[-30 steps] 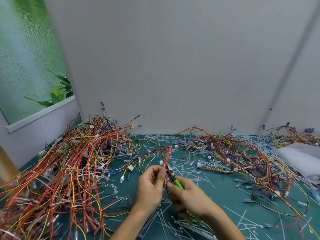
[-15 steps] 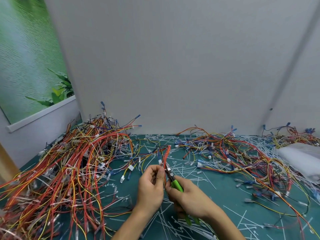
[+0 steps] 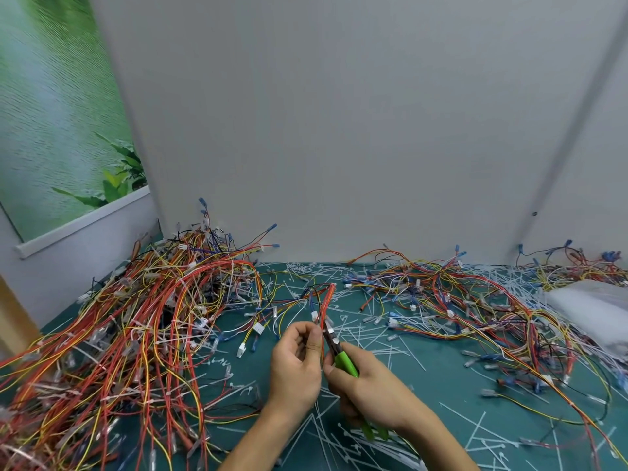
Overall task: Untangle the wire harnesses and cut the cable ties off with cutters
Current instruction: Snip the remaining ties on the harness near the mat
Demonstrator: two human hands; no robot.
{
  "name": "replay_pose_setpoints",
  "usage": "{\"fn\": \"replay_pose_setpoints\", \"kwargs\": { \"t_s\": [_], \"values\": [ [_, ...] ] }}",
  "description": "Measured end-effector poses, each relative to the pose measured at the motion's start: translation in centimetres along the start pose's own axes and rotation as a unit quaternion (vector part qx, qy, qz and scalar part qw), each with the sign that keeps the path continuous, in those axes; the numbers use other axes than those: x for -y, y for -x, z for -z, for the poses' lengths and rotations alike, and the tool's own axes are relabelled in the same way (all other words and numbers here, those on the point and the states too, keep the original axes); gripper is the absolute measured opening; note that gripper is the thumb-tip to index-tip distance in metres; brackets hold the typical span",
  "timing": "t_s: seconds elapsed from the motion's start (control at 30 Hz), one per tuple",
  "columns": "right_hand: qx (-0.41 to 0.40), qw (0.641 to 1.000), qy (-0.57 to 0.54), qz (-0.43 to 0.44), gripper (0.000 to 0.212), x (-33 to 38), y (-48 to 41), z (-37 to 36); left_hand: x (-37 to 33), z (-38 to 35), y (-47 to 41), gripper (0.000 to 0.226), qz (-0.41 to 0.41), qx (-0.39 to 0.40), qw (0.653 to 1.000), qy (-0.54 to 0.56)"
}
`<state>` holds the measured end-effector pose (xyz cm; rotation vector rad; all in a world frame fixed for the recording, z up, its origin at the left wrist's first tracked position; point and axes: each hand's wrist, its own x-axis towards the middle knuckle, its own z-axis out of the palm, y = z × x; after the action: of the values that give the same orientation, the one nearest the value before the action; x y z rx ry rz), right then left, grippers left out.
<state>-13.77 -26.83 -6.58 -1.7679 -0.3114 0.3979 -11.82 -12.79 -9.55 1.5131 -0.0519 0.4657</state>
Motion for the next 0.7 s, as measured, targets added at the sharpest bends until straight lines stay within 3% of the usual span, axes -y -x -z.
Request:
{"fn": "replay_pose_setpoints", "kwargs": {
  "t_s": [0.2,0.33,0.7],
  "values": [
    [0.014,0.999,0.036,-0.007,0.022,0.43,0.37,0.42,-0.09,-0.19,0.18,0.010,0.005,-0.014,1.000,0.009],
    [0.027,0.998,0.064,0.003,0.011,0.25,0.48,0.18,-0.24,0.23,-0.38,0.010,0.002,-0.024,1.000,0.002],
    [-0.053,0.987,0.147,0.039,0.020,-0.07,0.02,0.35,-0.47,0.28,-0.22,0.007,0.004,0.006,1.000,0.001]
  ]
}}
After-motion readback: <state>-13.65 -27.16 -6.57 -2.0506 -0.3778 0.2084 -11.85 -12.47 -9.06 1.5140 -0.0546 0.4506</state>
